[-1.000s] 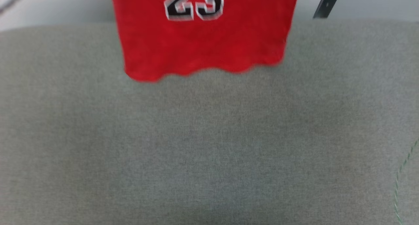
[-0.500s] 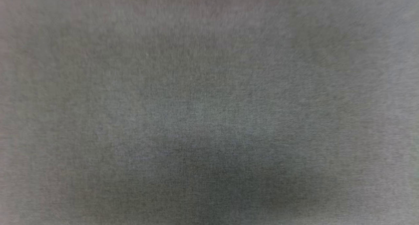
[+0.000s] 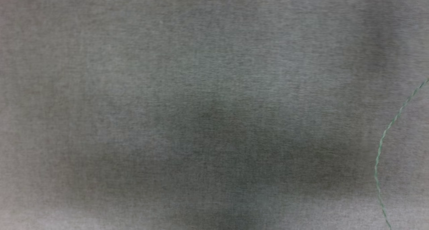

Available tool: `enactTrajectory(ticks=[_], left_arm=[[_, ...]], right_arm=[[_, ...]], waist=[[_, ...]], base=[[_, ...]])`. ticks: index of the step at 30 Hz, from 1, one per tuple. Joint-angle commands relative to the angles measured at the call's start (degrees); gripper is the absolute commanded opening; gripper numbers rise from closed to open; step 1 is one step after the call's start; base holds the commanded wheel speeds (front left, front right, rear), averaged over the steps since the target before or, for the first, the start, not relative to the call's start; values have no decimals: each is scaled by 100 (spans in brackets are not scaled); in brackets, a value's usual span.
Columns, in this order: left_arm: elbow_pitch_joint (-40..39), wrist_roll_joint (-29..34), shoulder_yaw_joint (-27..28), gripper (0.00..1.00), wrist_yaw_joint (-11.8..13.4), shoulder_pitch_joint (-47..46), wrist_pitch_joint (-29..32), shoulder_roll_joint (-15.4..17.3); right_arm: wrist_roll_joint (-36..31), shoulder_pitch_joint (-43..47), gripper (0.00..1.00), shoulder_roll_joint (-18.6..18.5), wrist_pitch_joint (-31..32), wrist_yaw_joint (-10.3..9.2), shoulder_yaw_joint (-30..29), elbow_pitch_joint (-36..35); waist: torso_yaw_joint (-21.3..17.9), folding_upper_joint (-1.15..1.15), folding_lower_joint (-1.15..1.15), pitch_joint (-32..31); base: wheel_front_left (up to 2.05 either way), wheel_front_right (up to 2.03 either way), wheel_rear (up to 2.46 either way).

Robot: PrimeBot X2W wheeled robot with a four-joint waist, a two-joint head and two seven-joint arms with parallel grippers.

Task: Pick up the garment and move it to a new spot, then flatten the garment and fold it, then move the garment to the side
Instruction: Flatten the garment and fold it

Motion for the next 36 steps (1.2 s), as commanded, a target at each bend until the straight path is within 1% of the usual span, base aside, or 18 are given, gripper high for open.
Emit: enactTrajectory(ticks=[1,4,8,9,15,20,24,27,30,32,34,36], left_arm=[[7,-33,4,0,-38,66,-35,23],[87,-77,-12,0,-58,381,-60,66],[200,-133,-55,0,-81,906,-68,160],[214,-205,-41,0,-78,1024,-33,139],[64,-382,-231,0,-87,1879,126,189],[-232,-579,-459,0,-87,2775,324,306],[-443,-786,-592,0,-88,3500,447,411],[-562,-931,-609,0,-87,4084,384,517],[-737,-1016,-676,0,-81,4680,317,603],[-868,-1056,-710,0,-82,5102,227,670],[-1036,-1036,-761,0,-67,5525,133,712],[-1240,-1090,-742,0,14,5924,55,774]], right_arm=[[2,94,0,1,-3,-8,-22,40],[124,201,0,23,-4,-8,-82,303],[284,400,0,35,-4,-8,48,658],[325,427,0,40,-4,-7,133,743],[1003,755,0,25,-3,-7,349,1412],[1694,1310,0,23,-2,-7,1007,1871],[2323,1894,0,-8,44,-8,1640,2001],[2803,2485,0,-52,131,-7,2236,1874],[3397,3123,0,-202,334,-7,2826,1488],[3846,3641,0,-429,557,-7,3250,1095],[4288,4132,0,-748,786,-7,3574,625],[4685,4596,0,-1075,979,-7,3845,80]], waist=[[147,0,0,36],[171,0,0,-152],[177,0,0,-468],[172,0,0,-548],[152,0,0,-1148],[142,0,0,-1750],[130,0,0,-2188],[110,0,0,-2513],[102,0,0,-2800],[112,0,0,-2968],[145,0,0,-3122],[177,0,0,-3249]], base=[[0,0,0],[0,0,0],[0,0,0],[0,0,0],[0,0,0],[0,0,0],[0,0,0],[0,0,0],[0,0,0],[0,0,0],[0,0,0],[0,0,0]])
